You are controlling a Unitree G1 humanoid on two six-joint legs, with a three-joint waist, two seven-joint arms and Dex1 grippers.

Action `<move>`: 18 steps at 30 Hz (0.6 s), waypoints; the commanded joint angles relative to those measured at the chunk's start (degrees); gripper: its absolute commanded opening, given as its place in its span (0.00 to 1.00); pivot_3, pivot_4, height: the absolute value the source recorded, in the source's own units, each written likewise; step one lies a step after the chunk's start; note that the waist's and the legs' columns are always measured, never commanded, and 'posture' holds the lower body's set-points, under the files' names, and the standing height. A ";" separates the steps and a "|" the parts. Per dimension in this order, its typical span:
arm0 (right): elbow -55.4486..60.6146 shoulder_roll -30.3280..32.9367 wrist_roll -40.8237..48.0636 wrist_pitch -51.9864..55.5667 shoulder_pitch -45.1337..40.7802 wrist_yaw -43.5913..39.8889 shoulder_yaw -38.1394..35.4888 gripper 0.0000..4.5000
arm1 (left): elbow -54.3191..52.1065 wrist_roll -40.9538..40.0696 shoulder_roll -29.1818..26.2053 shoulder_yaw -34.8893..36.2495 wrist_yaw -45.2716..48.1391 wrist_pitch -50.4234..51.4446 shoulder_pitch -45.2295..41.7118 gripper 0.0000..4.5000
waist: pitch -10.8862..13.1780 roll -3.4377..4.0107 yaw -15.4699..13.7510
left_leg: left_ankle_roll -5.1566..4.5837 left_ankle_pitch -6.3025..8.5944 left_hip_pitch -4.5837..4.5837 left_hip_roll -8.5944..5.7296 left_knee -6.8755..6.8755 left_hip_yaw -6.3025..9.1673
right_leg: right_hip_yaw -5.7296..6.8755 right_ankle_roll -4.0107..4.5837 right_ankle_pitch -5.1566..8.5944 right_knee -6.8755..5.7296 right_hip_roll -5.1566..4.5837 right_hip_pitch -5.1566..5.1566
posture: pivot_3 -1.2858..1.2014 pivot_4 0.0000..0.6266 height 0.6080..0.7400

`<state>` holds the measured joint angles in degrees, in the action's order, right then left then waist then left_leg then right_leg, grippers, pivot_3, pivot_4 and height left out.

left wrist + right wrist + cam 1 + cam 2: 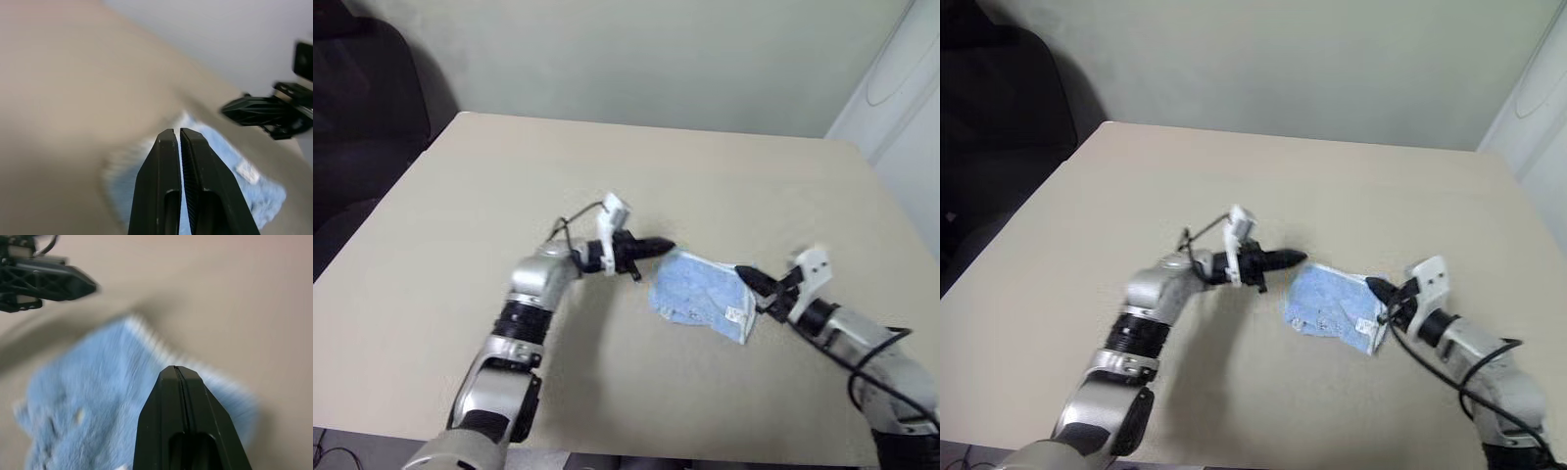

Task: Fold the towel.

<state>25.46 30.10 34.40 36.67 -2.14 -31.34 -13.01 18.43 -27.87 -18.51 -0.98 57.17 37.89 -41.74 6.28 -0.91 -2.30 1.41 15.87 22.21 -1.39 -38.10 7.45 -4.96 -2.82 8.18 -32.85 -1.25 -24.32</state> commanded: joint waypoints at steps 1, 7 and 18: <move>0.41 1.60 7.83 5.37 -1.17 -0.38 -5.88 0.10 | -2.23 -1.69 -2.11 2.76 -0.31 1.44 0.23 0.05 | 0.04 -0.05 -0.05 | 0.01 0.08 -0.01 -0.02 -0.01 0.02 | -0.02 -0.35 0.23 0.00 -0.01 0.01 | 0.52 0.24 1.00; -3.40 4.78 15.26 14.81 -1.10 -0.77 -9.10 0.55 | -2.71 0.82 -6.61 3.06 0.02 -1.33 3.27 0.05 | 0.10 -0.08 -0.05 | -0.14 0.30 0.06 -0.04 -0.06 0.07 | -0.08 -0.37 0.25 -0.05 -0.02 -0.07 | 0.52 0.24 1.00; -12.94 5.35 15.53 20.91 -4.55 0.98 -6.96 0.99 | -14.73 -2.99 -5.81 5.68 -6.15 2.46 13.57 0.05 | 0.09 -0.08 0.14 | -0.30 0.24 0.15 -0.02 -0.02 0.07 | -0.04 -0.32 0.21 -0.10 -0.01 -0.23 | 0.52 0.24 1.00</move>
<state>12.89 34.55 50.81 57.59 -5.99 -30.41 -20.94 7.30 -29.21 -24.47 3.19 52.10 39.39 -28.34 6.37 -1.00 -2.17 1.12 16.11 22.34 -1.40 -38.11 7.53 -4.99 -3.14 8.39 -32.95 -1.25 -24.56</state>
